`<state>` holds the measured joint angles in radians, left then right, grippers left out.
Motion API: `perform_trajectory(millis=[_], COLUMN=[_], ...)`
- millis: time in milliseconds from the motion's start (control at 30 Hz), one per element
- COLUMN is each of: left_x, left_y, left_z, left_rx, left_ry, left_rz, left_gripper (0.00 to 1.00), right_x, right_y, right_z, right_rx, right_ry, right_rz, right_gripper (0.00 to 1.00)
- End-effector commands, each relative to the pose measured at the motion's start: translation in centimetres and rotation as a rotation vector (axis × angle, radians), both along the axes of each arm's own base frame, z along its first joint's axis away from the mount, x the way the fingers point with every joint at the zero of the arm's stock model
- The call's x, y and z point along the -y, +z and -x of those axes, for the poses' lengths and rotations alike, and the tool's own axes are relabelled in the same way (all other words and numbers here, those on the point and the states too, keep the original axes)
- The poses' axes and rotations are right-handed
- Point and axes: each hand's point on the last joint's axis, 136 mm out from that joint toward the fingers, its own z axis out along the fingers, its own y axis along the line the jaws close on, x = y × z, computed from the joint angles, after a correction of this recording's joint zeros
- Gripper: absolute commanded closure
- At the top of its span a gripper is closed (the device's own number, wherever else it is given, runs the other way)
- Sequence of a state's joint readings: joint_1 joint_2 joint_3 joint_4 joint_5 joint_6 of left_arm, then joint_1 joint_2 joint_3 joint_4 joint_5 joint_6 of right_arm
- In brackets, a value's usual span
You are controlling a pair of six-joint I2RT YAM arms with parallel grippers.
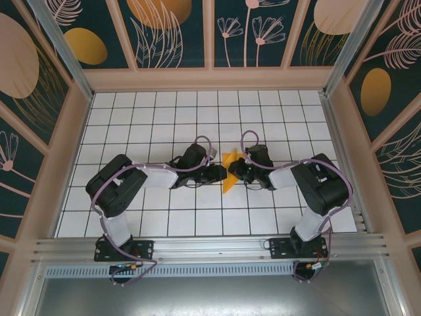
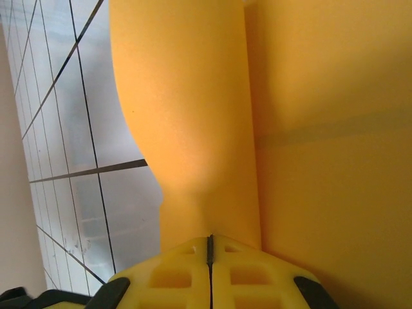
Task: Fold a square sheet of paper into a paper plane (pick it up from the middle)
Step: Fourth fold the wing at the center of the table.
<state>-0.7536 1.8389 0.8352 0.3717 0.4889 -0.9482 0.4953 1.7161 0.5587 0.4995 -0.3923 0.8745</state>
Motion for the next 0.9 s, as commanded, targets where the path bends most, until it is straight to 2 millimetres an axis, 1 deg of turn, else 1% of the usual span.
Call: perform_trajectory(millis=[0,67,200,433,533,867], left_x=[0.8,0.9,0.6,0.3,0.2,0.2], left_y=[0.3,0.1,-1.5,-2.9,-3.4,-3.7], left_z=[-0.2,-0.2,-0.2,0.1,0.3,0.6], left_rx=[-0.003,-0.007,-0.027,-0.041,-0.041,-0.036], left_ry=[-0.005,-0.009,-0.012,-0.026,-0.043,-0.065], left_rz=[0.036,0.034,-0.022,-0.062,-0.072,-0.073], left_gripper=[0.65,0.68,0.73,0.92,0.97,1.00], right_x=[3.5,3.5,3.3,2.9,2.4,0.8], right_y=[-6.2,-6.1,-5.6,-4.6,-3.8,0.1], right_z=[3.7,3.7,3.5,3.0,2.6,1.0], right_rx=[-0.190,-0.187,-0.170,-0.145,-0.125,-0.026], right_ry=[-0.062,-0.064,-0.069,-0.069,-0.053,-0.007], right_rz=[0.171,0.167,0.150,0.118,0.098,0.031], right_gripper=[0.92,0.92,0.92,0.91,0.90,0.87])
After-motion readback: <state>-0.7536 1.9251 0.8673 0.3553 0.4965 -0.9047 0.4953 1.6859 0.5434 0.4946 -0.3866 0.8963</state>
